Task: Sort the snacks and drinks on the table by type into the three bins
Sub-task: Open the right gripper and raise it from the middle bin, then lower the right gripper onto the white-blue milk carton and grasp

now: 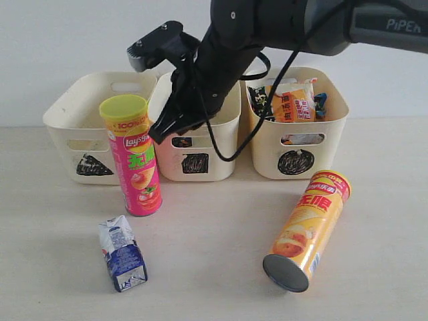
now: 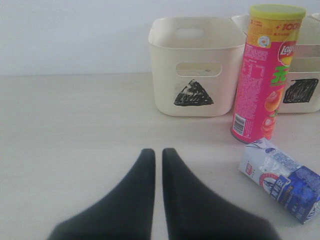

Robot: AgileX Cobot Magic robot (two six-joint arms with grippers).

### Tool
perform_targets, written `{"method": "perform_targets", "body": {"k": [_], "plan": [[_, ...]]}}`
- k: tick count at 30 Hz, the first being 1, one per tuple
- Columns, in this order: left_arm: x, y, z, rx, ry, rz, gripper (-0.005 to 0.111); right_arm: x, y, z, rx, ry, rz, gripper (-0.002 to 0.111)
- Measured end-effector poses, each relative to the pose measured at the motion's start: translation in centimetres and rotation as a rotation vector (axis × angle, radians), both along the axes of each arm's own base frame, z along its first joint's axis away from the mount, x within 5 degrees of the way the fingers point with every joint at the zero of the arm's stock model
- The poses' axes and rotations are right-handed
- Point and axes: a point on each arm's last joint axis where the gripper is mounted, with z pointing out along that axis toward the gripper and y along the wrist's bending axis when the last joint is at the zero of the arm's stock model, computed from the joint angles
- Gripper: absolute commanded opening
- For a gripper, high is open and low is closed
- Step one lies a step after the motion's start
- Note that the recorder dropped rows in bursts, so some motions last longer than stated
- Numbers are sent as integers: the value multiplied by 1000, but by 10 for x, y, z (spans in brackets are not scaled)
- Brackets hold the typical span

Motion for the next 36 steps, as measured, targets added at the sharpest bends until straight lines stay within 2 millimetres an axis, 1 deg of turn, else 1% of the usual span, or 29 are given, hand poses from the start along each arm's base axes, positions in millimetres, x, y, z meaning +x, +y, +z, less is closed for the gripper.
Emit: {"method": "perform_targets", "body": {"k": [2,7,10,12,15,17,20,21,22,23,28,30,36], "plan": [[0,0,0,0,0,0,4,-7,3,-2,-23,36,13,0],[0,0,0,0,0,0,4,-35,15,-10,-129,162,87,0],[0,0,0,0,0,0,4,-51,24,-12,-159,218,117,0],[0,0,0,0,0,0,4,-61,30,-12,-166,250,134,5],[0,0,0,0,0,0,4,-74,39,-13,-180,266,166,23],[0,0,0,0,0,0,4,-81,46,-16,-181,282,187,44],[0,0,0,0,0,0,4,-89,55,-22,-165,319,204,83],[0,0,0,0,0,0,4,-92,59,-25,-163,329,211,91],[0,0,0,0,0,0,4,-93,62,-27,-155,337,210,95],[0,0,0,0,0,0,4,-93,63,-30,-150,346,196,95],[0,0,0,0,0,0,4,-86,77,-49,-69,395,2,86],[0,0,0,0,0,0,4,-82,79,-60,-65,401,-50,86],[0,0,0,0,0,0,4,-72,87,-90,-62,387,-100,86]]}}
